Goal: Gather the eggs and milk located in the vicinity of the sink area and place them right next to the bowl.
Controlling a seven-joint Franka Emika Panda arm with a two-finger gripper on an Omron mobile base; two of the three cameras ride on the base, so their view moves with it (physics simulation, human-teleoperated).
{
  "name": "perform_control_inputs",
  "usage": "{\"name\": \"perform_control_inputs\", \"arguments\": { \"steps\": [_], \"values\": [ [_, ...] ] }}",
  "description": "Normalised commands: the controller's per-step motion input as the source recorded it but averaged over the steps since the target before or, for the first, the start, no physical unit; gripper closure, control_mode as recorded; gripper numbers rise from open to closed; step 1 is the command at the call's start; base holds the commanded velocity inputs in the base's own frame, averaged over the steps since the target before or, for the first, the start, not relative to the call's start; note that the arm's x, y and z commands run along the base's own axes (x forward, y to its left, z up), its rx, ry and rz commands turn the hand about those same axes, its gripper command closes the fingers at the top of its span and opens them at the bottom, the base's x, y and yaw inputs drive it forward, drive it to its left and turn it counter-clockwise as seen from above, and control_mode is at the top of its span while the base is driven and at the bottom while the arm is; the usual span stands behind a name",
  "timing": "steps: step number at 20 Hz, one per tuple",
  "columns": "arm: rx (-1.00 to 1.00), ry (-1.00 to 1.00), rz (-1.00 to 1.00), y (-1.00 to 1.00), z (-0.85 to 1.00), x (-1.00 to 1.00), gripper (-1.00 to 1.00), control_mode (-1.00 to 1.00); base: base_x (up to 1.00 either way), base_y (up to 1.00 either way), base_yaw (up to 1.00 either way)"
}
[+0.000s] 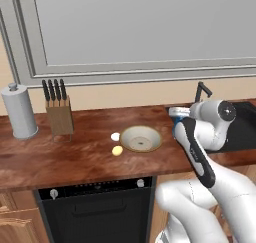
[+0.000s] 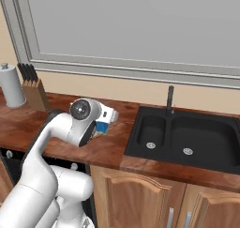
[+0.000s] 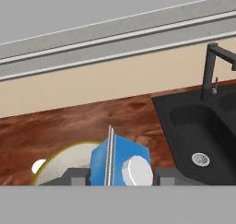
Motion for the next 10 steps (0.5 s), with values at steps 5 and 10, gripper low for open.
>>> {"name": "perform_control_inputs", "arguments": {
  "steps": [5, 10],
  "values": [
    [0.00, 0.00, 0.02, -0.16, -0.18, 0.23, 1.00, -1.00, 0.00, 0.00, 0.00],
    [0.00, 0.05, 0.01, -0.03, -0.08, 0.12, 1.00, -1.00, 0.00, 0.00, 0.00]
  ]
}}
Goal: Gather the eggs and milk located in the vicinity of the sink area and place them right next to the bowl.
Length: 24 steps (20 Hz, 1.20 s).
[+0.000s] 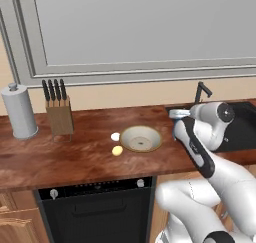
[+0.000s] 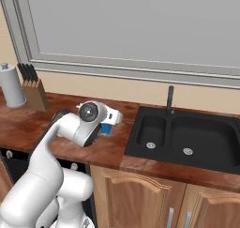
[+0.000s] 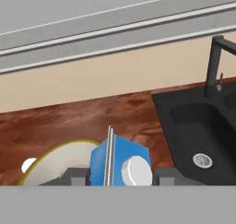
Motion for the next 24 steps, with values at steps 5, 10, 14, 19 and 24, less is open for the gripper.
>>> {"name": "perform_control_inputs", "arguments": {
  "steps": [5, 10, 14, 19, 24],
  "values": [
    [0.00, 0.13, 0.00, 0.00, -0.05, 0.09, 1.00, -1.00, 0.00, 0.00, 0.00],
    [0.00, 0.05, 0.00, 0.00, -0.08, 0.11, 1.00, -1.00, 0.00, 0.00, 0.00],
    [0.00, 0.00, 0.00, 0.00, -0.09, 0.04, 1.00, -1.00, 0.00, 0.00, 0.00],
    [0.00, 0.00, 0.00, 0.00, -0.09, 0.00, 1.00, -1.00, 0.00, 0.00, 0.00],
    [0.00, 0.00, 0.00, 0.02, -0.05, 0.00, 1.00, -1.00, 0.00, 0.00, 0.00]
  ]
}}
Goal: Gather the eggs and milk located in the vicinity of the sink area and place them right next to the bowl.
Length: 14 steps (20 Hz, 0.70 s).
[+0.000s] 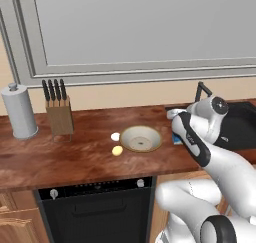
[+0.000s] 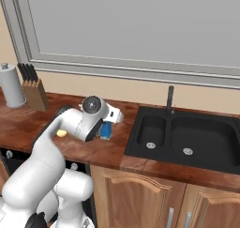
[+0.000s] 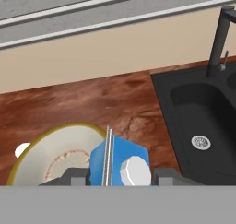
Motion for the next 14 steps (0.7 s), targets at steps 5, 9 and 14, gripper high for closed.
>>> {"name": "perform_control_inputs", "arguments": {
  "steps": [5, 9, 14],
  "values": [
    [0.00, 0.00, 0.00, 0.08, -0.03, 0.00, 1.00, -1.00, 0.00, 0.00, 0.00],
    [0.00, 0.00, 0.00, 0.11, -0.01, 0.00, 1.00, -1.00, 0.00, 0.00, 0.00],
    [0.00, 0.00, 0.00, 0.08, -0.09, 0.00, 1.00, -1.00, 0.00, 0.00, 0.00]
  ]
}}
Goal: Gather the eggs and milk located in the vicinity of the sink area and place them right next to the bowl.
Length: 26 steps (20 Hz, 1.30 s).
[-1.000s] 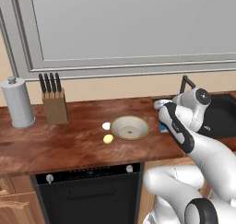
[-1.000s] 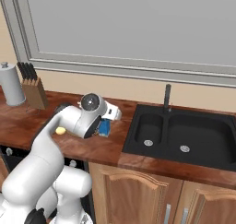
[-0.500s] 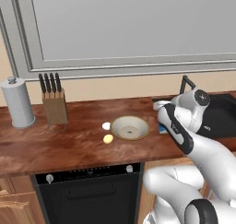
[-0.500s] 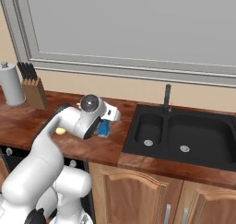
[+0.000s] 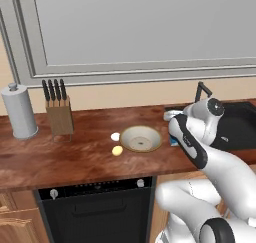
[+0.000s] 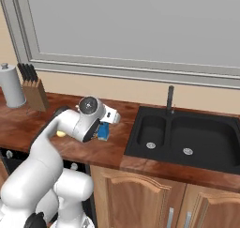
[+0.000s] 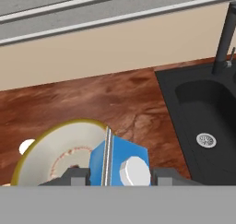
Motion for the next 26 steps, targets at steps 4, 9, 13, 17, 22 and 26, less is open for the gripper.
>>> {"name": "perform_control_inputs", "arguments": {
  "steps": [4, 9, 13, 17, 22, 26],
  "values": [
    [0.00, 0.00, 0.01, 0.02, -0.22, 0.02, 1.00, -1.00, 0.00, 0.00, 0.00],
    [0.00, 0.00, 0.01, 0.00, -0.17, 0.03, 1.00, -1.00, 0.00, 0.00, 0.00],
    [0.00, 0.00, 0.01, 0.02, -0.08, 0.08, 1.00, -1.00, 0.00, 0.00, 0.00],
    [0.00, 0.00, 0.00, 0.03, -0.06, 0.11, 1.00, -1.00, 0.00, 0.00, 0.00],
    [0.00, 0.00, 0.00, 0.02, -0.11, 0.08, 1.00, -1.00, 0.00, 0.00, 0.00],
    [0.00, 0.00, 0.01, 0.00, -0.14, 0.02, 1.00, -1.00, 0.00, 0.00, 0.00]
  ]
}}
